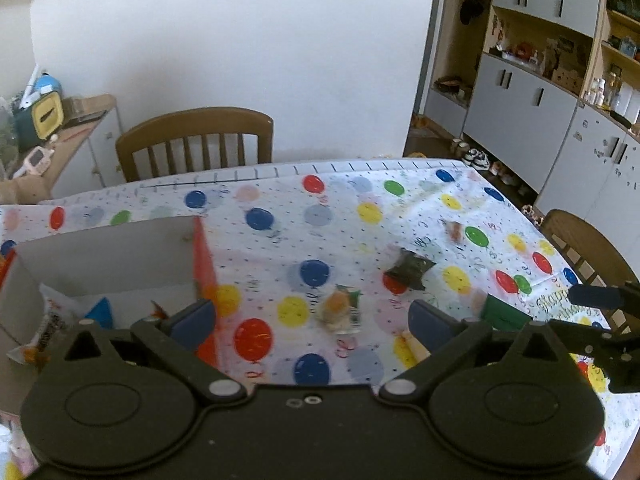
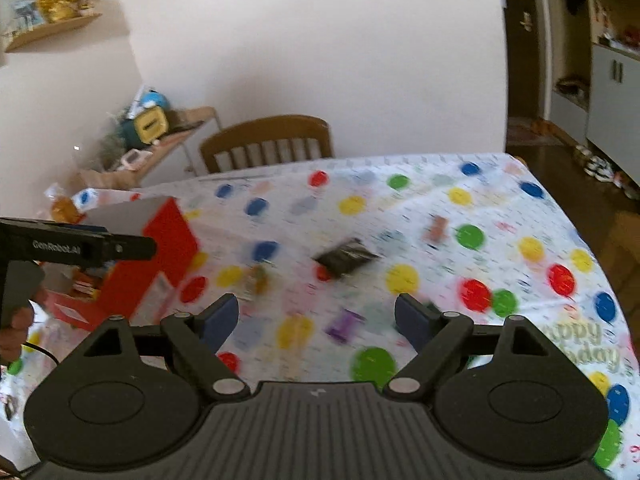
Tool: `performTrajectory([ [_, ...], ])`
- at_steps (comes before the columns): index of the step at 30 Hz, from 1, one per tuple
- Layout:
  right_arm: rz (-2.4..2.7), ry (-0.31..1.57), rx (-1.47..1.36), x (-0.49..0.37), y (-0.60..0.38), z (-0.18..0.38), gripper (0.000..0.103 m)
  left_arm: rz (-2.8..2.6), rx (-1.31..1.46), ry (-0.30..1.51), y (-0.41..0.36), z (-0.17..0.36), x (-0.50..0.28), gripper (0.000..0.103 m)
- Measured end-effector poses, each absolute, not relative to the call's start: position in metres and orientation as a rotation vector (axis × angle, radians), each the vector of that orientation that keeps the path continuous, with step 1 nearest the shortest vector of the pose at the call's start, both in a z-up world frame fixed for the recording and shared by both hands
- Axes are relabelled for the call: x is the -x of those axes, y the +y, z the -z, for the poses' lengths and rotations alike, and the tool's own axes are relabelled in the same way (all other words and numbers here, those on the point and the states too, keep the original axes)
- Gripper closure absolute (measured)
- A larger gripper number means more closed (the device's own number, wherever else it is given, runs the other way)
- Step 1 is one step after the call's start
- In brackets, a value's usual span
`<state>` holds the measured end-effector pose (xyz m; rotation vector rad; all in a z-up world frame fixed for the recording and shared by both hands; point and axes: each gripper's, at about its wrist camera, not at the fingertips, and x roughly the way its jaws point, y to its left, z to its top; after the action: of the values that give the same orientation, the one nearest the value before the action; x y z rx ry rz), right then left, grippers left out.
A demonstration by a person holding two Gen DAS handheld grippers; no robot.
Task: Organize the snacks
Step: 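Move both tools back from the box toward the remaining snacks, then grasp the orange-wrapped cake with the left tool while the right tool grasps the green bar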
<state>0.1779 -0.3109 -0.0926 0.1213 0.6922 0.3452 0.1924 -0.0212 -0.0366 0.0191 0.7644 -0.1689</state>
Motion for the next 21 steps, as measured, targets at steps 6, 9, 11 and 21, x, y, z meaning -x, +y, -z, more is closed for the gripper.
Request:
performTrajectory([
  [6,-0.288,0.737,-0.070,-0.190,-0.340,0.117,0.017,0.162,-0.015,0.797,-0.045,0.055,-0.210,0.001],
  [9,-0.274,0.757,-0.048,-0.201,-0.350,0.129,0.017,0.152,-0.004,0.827,-0.054,0.067,-0.224,0.001],
  [11,-0.275,0.771,-0.033,-0.208,-0.355,0.136,0.017,0.143,-0.003,0.842,-0.059,0.075,-0.231,0.001],
  [21,-0.306,0.850,0.029,-0.244,-0.365,0.171,0.017,0.099,0.018,0.945,-0.071,0.116,-0.277,0.005],
])
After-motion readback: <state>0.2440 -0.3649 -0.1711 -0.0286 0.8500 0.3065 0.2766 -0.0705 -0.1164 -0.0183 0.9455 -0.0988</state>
